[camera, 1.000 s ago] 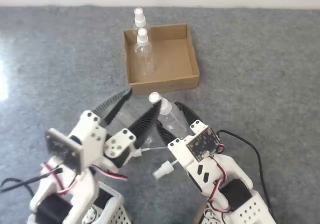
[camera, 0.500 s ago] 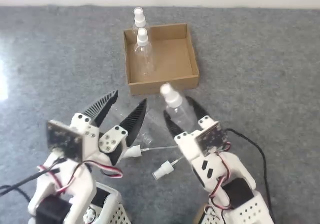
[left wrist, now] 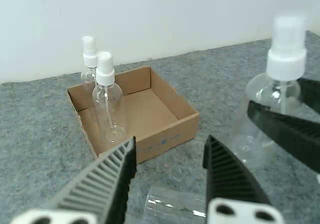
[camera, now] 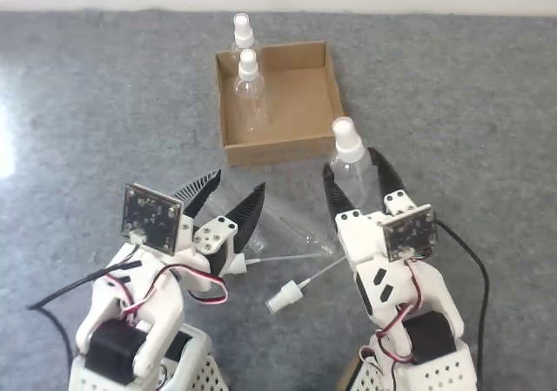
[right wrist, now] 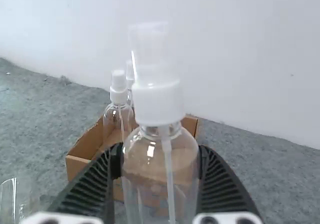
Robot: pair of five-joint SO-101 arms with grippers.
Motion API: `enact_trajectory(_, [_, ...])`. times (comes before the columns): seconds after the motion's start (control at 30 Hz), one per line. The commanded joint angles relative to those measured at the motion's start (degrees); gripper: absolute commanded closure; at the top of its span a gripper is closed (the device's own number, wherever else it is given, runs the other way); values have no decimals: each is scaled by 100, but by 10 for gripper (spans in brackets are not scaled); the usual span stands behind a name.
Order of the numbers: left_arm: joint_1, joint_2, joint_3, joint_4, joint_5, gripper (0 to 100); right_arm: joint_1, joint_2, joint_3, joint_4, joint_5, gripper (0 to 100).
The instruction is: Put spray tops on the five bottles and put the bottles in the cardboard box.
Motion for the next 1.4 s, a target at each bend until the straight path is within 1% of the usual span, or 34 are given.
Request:
enact_trajectory(0.0, [-18,-53,224,-369,44,797,66,-66,-598,-145,-53,979])
enact_trajectory(0.13, [26,-53,514,-659,44,795,40,-57,-835,-145,-53,979])
enact_trajectory(0.3, [35,-53,541,-668,44,793,40,136,-1275,-101,-53,979])
enact_trajectory(0.37, [44,-53,549,-659,53,793,40,479,-1521,-101,-62,979])
enact_trajectory(0.5, [457,-53,558,-527,44,788,22,1411,-2040,-127,-70,979])
enact_trajectory(0.6, [703,-53,549,-431,70,745,22,1974,-2338,-154,-88,979])
enact_trajectory(0.77, [747,-53,637,-475,88,724,-154,2642,-2910,-163,-730,979])
enact_trajectory(0.87, [747,-53,637,-492,97,724,-277,3055,-3209,-163,-888,979])
enact_trajectory(1.0, [703,-53,910,-1002,352,724,-453,3705,-3534,-163,-888,979])
enact_trajectory(1.13, [677,-53,1305,-1582,378,724,-637,4215,-3851,-101,-888,979])
enact_trajectory(1.37, [132,-44,1393,-1916,396,724,-998,4338,-4000,-13,-888,979])
